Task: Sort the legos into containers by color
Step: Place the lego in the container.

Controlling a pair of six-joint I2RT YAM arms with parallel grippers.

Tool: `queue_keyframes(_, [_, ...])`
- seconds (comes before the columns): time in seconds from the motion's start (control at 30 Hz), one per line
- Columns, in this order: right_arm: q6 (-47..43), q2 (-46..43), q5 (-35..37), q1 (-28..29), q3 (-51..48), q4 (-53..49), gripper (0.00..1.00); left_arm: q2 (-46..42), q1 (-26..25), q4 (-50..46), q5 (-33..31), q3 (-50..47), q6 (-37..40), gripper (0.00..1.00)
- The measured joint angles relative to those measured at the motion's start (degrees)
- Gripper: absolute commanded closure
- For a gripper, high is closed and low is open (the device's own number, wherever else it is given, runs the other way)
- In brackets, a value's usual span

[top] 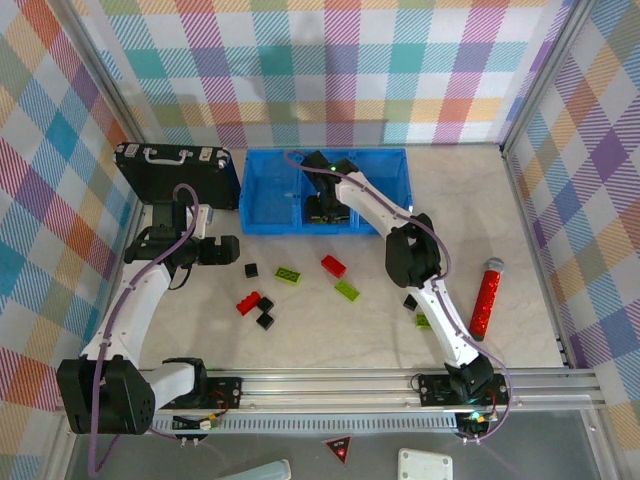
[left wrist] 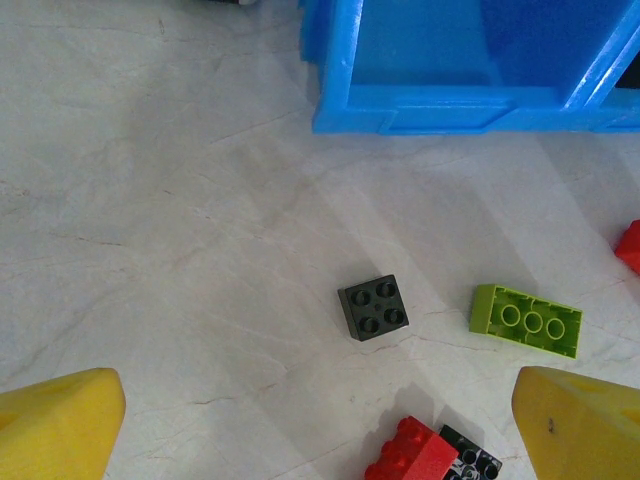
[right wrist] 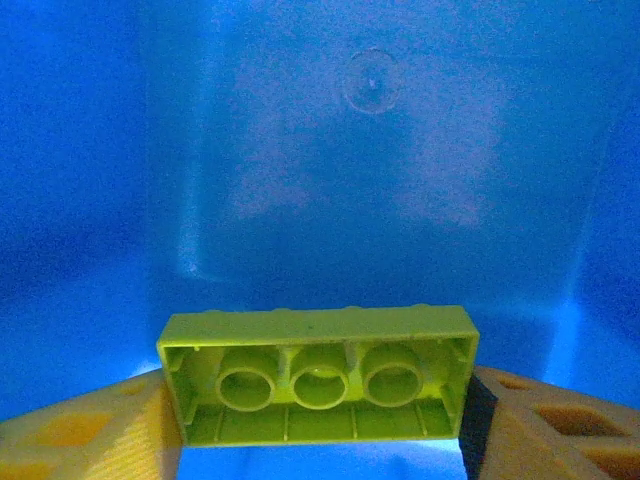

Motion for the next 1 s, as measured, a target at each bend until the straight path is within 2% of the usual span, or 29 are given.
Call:
queue_keyframes(0.3, [0.02,0.00,-0.33,0.00,0.44,0.00,0.27,0.00,0.00,-0.02,0.09,0.00,0.00,0.02])
queue_keyframes(0.6, [-0.39,-1.25,-0.31,0.26,0.20,-0.76,0.30,0.00,0.00,0.00,0.26,0.00,0.00,0.05])
queue_keyframes(0.8, [-0.46,-9.03,-0.28,0.94,-4.70,-0.48,0.32,0.00,0.00,0.00,0.63,0.00,-0.07,0.06])
queue_keyframes(1.0, [-0.66,-18.84,-0.31,2.93,-14.25,1.55,0.32,0.44,0.00,-0.02,0.66,0.02,-1.18,0.08])
